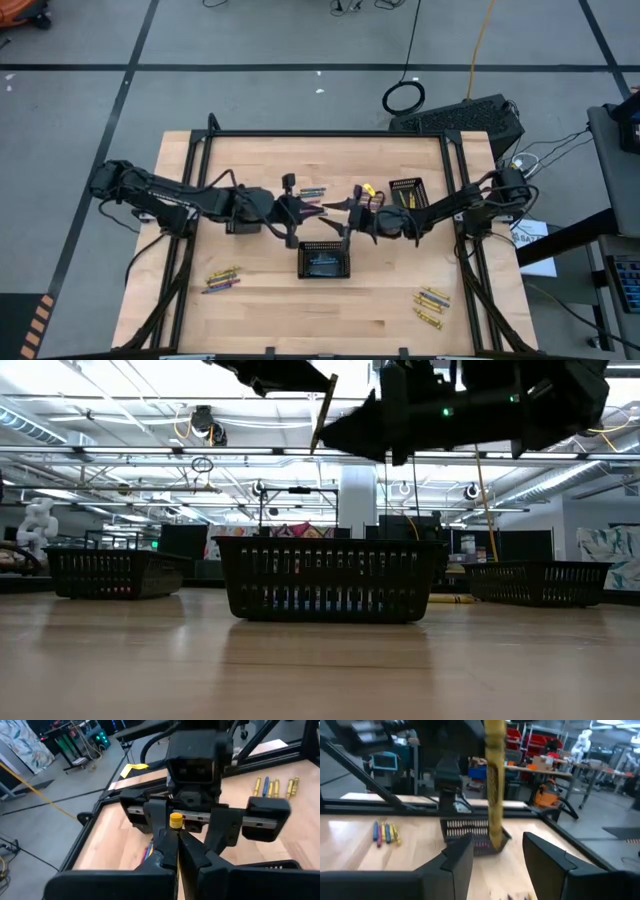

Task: Sort crayons
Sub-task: Put the yellow crayon into the right black basket

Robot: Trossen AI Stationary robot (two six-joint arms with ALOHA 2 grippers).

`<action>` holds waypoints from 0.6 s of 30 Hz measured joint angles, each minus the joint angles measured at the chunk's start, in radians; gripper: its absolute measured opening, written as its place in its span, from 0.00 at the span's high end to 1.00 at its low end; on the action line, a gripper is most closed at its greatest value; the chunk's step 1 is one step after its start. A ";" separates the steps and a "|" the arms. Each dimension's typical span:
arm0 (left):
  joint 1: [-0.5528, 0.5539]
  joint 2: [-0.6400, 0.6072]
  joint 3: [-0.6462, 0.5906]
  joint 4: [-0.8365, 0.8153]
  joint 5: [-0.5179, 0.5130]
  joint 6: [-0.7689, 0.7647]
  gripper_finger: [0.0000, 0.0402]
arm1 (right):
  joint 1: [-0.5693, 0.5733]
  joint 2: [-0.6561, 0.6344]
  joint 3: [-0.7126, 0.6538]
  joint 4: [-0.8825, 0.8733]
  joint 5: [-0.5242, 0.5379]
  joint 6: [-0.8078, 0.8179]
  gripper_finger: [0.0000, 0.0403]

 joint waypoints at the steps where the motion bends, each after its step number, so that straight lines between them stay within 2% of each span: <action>1: 0.000 0.000 0.000 0.004 0.001 0.000 1.00 | 0.000 0.000 0.009 0.001 -0.022 -0.012 0.61; 4: 0.000 0.000 0.000 0.014 0.002 0.000 1.00 | 0.001 0.000 0.037 -0.003 -0.069 -0.028 0.62; 8: 0.000 0.000 0.000 0.013 0.002 0.000 1.00 | 0.001 -0.002 0.066 -0.009 -0.069 -0.030 0.67; 18: -0.002 0.000 0.000 0.014 0.002 -0.024 1.00 | 0.006 -0.002 0.071 -0.021 -0.068 -0.021 0.98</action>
